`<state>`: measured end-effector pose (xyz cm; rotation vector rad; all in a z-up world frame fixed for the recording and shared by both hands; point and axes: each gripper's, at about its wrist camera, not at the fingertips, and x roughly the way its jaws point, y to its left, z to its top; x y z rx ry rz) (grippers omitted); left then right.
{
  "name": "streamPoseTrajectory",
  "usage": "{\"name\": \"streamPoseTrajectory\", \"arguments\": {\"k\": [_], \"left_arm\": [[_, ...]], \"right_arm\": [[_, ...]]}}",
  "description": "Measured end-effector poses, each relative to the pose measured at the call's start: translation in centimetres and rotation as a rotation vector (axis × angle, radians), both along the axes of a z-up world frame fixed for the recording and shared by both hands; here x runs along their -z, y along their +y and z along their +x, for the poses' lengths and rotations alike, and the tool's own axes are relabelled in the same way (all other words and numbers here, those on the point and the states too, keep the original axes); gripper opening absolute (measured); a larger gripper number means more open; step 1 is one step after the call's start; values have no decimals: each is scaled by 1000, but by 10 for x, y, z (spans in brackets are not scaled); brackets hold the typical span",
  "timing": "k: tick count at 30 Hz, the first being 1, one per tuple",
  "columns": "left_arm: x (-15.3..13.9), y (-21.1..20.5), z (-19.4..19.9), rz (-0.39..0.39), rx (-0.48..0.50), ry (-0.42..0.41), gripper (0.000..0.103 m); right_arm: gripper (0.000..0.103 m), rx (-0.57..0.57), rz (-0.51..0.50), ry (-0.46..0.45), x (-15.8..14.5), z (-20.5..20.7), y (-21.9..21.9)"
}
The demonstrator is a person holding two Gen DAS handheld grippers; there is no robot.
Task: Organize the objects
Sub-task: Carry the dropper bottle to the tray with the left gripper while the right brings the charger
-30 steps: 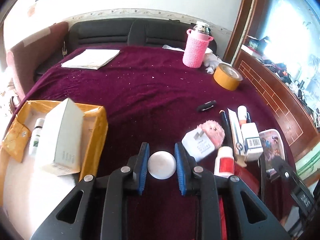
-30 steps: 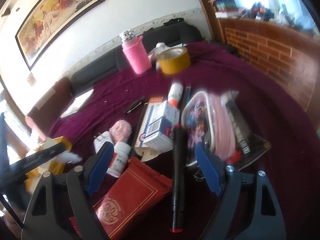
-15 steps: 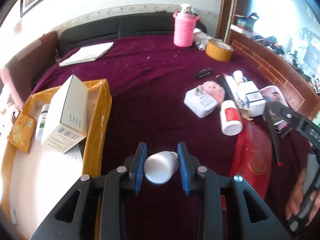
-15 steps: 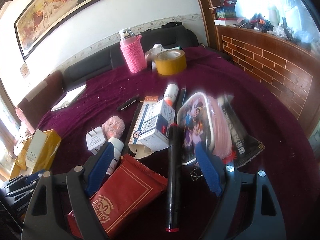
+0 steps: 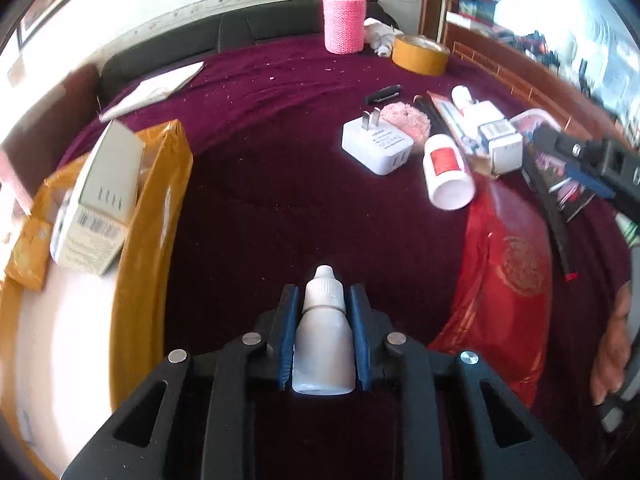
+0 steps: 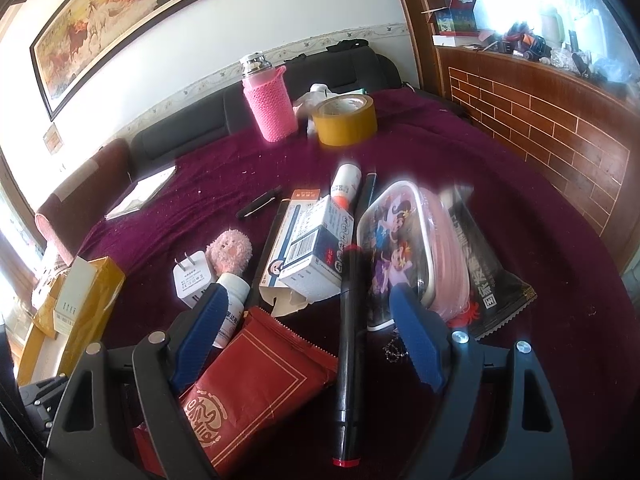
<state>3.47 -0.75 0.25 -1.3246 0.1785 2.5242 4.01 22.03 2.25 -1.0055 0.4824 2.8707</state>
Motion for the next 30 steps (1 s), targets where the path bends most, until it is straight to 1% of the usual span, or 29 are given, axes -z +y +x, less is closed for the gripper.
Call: {"name": "streamPoseTrajectory", "arguments": {"k": [2, 4, 5, 7, 10, 12, 14, 15, 16, 17, 18, 19, 20, 21, 23, 25, 27, 29, 30], "left_arm": [[-8, -14, 4, 92, -18, 1, 21], [-21, -25, 9, 145, -27, 12, 21], [-29, -33, 14, 173, -25, 23, 21], [-45, -47, 25, 215, -27, 62, 21], [-64, -71, 41, 280, -26, 101, 21], [-72, -86, 47, 309, -31, 116, 22], [-76, -100, 53, 331, -41, 131, 22], [-78, -109, 56, 339, -50, 138, 22], [-78, -117, 58, 344, -56, 142, 22], [-78, -125, 61, 347, -66, 146, 22], [-79, -135, 63, 348, -77, 152, 22], [-78, -144, 65, 347, -87, 155, 22], [-77, -153, 66, 346, -101, 157, 22], [-76, -164, 66, 348, -118, 157, 22], [-74, -180, 65, 358, -143, 154, 22], [-71, -194, 62, 358, -166, 158, 22], [-67, -202, 59, 364, -181, 151, 22], [-61, -209, 58, 374, -195, 140, 22], [-59, -211, 55, 378, -201, 130, 22]], "right_arm": [[83, 4, -1, 5, 0, 1, 1], [83, 18, 3, 20, -3, 4, 2], [83, 15, -10, 6, -5, 3, 3], [83, -38, -66, -17, -12, 0, 2], [83, -149, -90, -48, -34, -10, -16], [83, -244, -131, -92, -44, -27, -34], [83, -326, -162, -160, -44, -50, -53], [82, -355, -161, -197, -41, -64, -65], [81, -364, -130, -228, -37, -76, -74], [79, -347, -61, -264, -32, -92, -86], [77, -344, -21, -285, -26, -101, -94], [72, -351, -2, -312, -20, -111, -100], [70, -365, 0, -351, -11, -122, -107], [68, -367, 8, -370, -5, -126, -109], [67, -355, 64, -400, 6, -135, -115], [67, -349, 97, -425, 15, -143, -119], [67, -334, 138, -433, 20, -147, -123], [56, -326, 171, -432, 21, -148, -126], [43, -310, 198, -438, 22, -147, -128]]}}
